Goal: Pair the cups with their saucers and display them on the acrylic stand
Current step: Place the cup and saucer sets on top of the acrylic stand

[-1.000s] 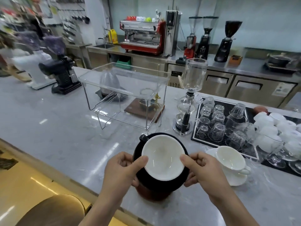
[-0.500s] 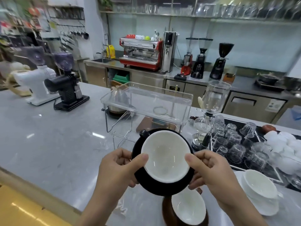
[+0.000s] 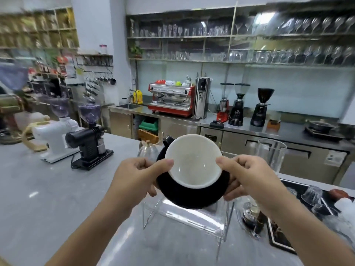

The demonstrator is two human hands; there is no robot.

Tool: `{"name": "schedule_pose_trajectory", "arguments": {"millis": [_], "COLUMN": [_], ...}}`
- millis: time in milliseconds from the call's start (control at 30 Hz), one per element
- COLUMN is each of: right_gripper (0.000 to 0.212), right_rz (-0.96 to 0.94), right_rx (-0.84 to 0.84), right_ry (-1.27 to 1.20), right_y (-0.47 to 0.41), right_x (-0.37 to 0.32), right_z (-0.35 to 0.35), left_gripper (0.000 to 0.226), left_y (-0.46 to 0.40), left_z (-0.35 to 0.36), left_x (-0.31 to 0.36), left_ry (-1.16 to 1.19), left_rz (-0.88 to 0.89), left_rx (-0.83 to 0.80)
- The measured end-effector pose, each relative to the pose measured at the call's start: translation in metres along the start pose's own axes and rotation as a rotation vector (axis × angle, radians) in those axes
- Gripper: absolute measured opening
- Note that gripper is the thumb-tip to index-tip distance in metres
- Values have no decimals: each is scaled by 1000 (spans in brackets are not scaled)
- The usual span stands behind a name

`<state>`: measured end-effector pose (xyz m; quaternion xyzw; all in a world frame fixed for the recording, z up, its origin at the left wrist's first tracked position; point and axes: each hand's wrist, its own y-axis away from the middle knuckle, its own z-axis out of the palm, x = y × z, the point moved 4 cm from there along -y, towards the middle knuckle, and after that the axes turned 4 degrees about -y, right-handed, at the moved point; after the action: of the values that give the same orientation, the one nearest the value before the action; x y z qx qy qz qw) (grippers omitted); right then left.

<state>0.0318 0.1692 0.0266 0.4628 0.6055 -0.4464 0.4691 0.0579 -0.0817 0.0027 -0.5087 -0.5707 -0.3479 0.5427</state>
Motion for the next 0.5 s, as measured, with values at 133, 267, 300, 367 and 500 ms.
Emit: {"name": "schedule_pose_trajectory", "arguments": {"millis": [133,267,300,367,500], "right_gripper": [50,49,50,50,51], "right_rz": [21,66,82,118,183], "right_rx": [-74,-121,-125,-126,-117], "right_ry": [54,87,86,82,74], "right_y": [-50,-95,-105,-123,-155], "right_x": [-7,-4,-2,1,6], "right_z": [-3,-3,-4,-4,-4], "left_gripper": [49,56,56,57,63], "left_y": [-36,-73,-82,-99,-131], "left_z": [-2,4,6,9,12], "left_x": [7,10,11,12,10], "left_ry": [-106,-208,-232,-274,-366], "left_rz": [-67,-128,-150,-203,-278], "left_rx": [-17,-66,-83,-95,-91]}}
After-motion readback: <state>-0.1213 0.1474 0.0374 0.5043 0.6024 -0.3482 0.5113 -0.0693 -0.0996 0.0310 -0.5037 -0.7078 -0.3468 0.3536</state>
